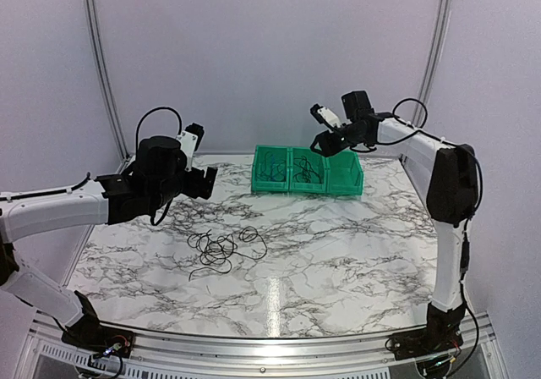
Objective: Untangle the cables
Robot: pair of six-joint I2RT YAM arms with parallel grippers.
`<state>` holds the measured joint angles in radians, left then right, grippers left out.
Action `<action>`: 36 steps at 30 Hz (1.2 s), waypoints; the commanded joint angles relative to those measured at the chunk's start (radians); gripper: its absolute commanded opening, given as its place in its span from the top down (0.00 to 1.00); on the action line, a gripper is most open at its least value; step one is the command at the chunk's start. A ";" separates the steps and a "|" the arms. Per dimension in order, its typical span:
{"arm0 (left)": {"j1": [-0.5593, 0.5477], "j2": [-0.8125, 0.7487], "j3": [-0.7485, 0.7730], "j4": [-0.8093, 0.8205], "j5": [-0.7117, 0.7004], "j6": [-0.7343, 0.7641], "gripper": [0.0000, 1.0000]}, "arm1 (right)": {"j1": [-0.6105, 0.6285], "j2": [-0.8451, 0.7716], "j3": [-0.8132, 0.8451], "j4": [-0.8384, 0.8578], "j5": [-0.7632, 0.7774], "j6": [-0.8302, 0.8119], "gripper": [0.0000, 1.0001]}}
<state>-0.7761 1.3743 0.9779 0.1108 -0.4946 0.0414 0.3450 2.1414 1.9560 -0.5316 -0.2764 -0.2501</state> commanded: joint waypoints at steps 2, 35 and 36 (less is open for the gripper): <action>0.005 0.004 -0.004 0.023 0.019 -0.008 0.01 | 0.003 -0.131 -0.059 0.018 -0.172 -0.027 0.52; 0.003 0.062 -0.164 0.012 0.210 -0.488 0.08 | 0.300 -0.077 -0.395 0.138 -0.222 -0.288 0.63; 0.004 0.052 -0.176 0.009 0.193 -0.491 0.08 | 0.314 -0.050 -0.375 0.132 -0.203 -0.293 0.62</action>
<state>-0.7761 1.5043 0.8680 0.0105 -0.2371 -0.3801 0.6022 2.0224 1.4925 -0.3275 -0.5831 -0.4862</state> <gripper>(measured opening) 0.917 0.371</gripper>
